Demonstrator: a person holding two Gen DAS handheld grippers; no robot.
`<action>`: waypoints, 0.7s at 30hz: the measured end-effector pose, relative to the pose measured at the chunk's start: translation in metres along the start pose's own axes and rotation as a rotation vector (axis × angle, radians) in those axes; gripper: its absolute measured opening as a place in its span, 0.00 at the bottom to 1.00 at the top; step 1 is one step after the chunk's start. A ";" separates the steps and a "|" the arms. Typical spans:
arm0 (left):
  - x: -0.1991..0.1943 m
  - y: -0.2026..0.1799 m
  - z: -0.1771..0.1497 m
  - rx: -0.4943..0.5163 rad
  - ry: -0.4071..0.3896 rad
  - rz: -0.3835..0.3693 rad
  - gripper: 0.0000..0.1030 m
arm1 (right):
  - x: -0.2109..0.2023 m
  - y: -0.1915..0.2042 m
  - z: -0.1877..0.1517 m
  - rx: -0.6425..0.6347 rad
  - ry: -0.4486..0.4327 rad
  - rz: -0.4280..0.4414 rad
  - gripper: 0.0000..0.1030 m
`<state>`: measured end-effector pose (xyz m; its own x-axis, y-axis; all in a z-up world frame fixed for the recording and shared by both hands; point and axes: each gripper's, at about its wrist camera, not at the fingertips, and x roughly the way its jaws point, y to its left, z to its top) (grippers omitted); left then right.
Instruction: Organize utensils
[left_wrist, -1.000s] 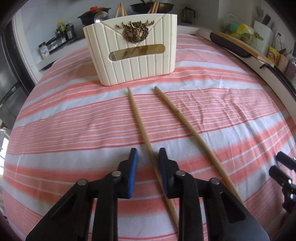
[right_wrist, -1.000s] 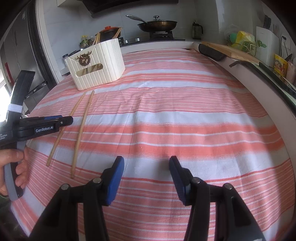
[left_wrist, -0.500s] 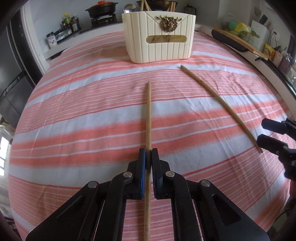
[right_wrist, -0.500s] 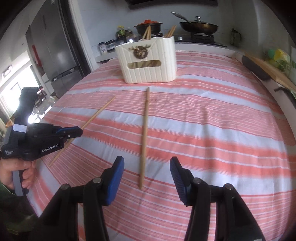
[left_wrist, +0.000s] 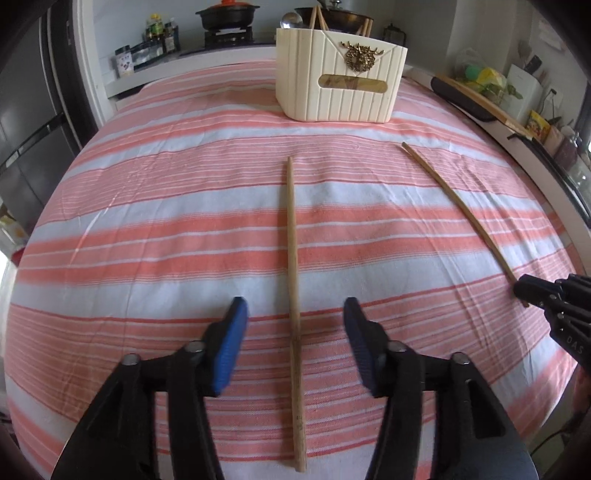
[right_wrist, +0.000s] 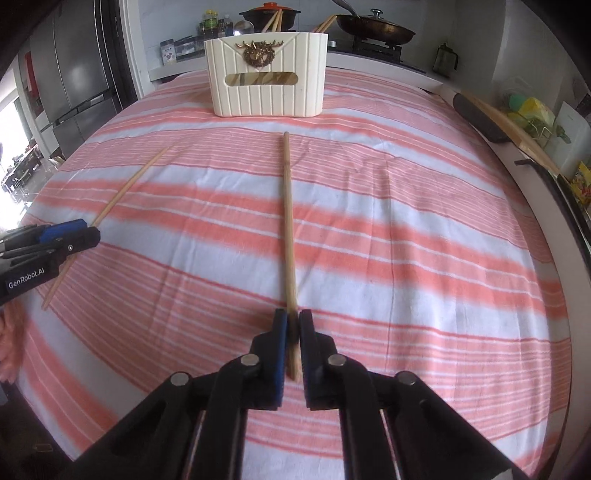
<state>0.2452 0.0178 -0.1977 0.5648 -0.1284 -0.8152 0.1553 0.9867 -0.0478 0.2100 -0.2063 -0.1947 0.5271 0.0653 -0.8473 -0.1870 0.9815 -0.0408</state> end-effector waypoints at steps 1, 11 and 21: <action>-0.002 0.001 -0.001 0.009 -0.005 -0.002 0.77 | -0.004 -0.001 -0.004 0.006 0.007 -0.001 0.09; -0.005 0.019 0.000 0.013 0.038 -0.110 0.79 | -0.011 -0.009 0.023 0.018 0.008 0.086 0.48; -0.001 0.029 0.015 -0.015 0.040 -0.083 0.83 | 0.013 0.000 0.047 -0.027 0.036 0.092 0.48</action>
<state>0.2618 0.0454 -0.1898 0.5175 -0.2064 -0.8304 0.1882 0.9742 -0.1248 0.2558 -0.1973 -0.1805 0.4770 0.1479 -0.8664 -0.2562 0.9663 0.0240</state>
